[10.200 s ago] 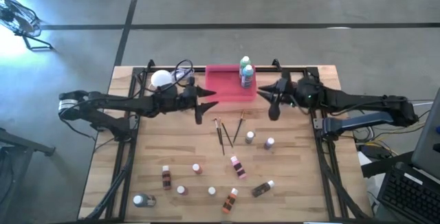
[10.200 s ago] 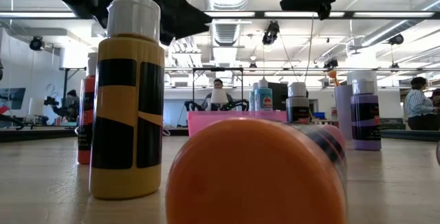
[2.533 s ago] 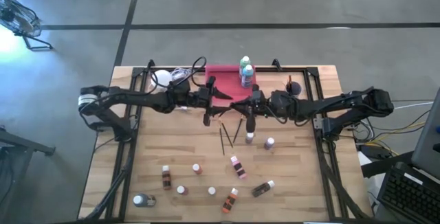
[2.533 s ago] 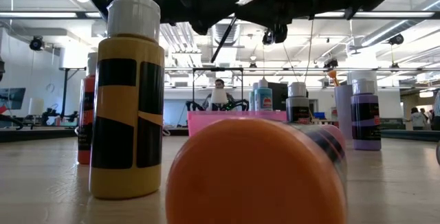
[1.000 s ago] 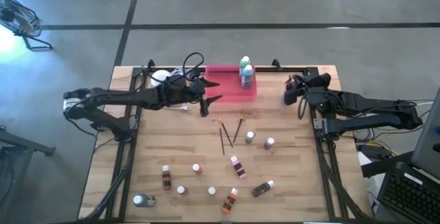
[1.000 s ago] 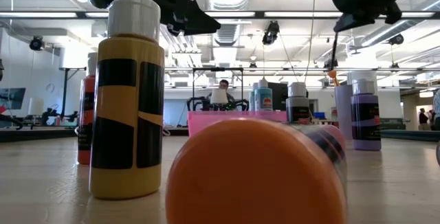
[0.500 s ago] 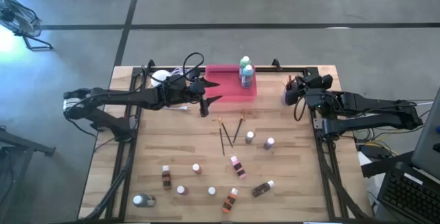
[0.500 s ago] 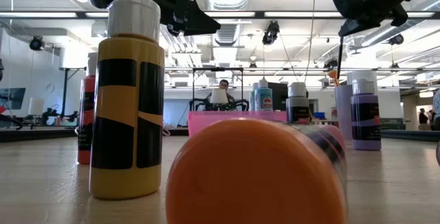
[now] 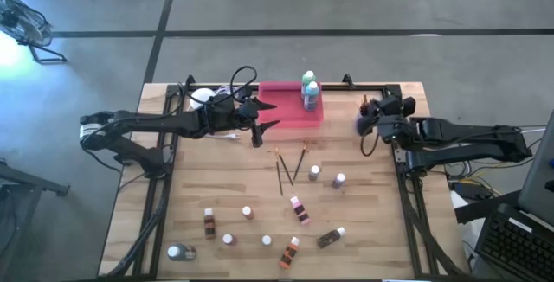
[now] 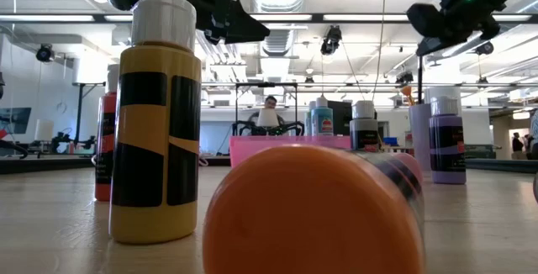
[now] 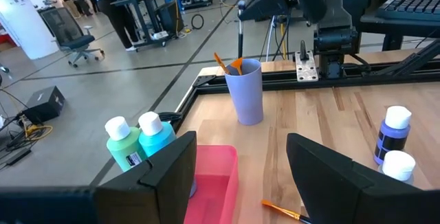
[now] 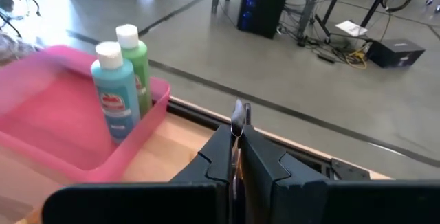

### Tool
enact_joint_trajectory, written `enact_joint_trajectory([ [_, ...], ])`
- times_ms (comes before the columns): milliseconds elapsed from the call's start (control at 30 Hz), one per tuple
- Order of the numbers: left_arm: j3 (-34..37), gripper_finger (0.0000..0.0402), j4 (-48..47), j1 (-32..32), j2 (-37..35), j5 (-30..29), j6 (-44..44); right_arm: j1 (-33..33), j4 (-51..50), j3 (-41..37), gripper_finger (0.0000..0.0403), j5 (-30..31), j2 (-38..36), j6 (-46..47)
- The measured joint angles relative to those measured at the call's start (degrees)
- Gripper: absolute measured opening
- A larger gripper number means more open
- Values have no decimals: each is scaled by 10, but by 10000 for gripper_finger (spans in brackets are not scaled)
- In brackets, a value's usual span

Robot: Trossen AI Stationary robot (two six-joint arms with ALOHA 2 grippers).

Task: Pick & Place Paint Supplies
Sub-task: Put the black silver paint brush into the violet cup

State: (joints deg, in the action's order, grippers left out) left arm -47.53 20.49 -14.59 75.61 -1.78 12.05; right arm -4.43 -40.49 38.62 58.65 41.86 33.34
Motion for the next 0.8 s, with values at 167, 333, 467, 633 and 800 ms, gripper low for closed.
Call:
enact_joint_trajectory([
  [167, 0, 232, 0, 0, 0, 0, 0, -5, 1, -17, 13, 0, 13, 23],
  [333, 0, 232, 0, 0, 0, 0, 0, -21, 1, -36, 13, -4, 13, 44],
  [467, 0, 232, 0, 0, 0, 0, 0, -35, 4, -52, 13, -17, 14, 57],
  [633, 0, 232, 0, 0, 0, 0, -1, -53, 22, -80, 13, -36, 14, 66],
  [800, 0, 232, 0, 0, 0, 0, -1, -67, 53, -105, 13, -50, 14, 68],
])
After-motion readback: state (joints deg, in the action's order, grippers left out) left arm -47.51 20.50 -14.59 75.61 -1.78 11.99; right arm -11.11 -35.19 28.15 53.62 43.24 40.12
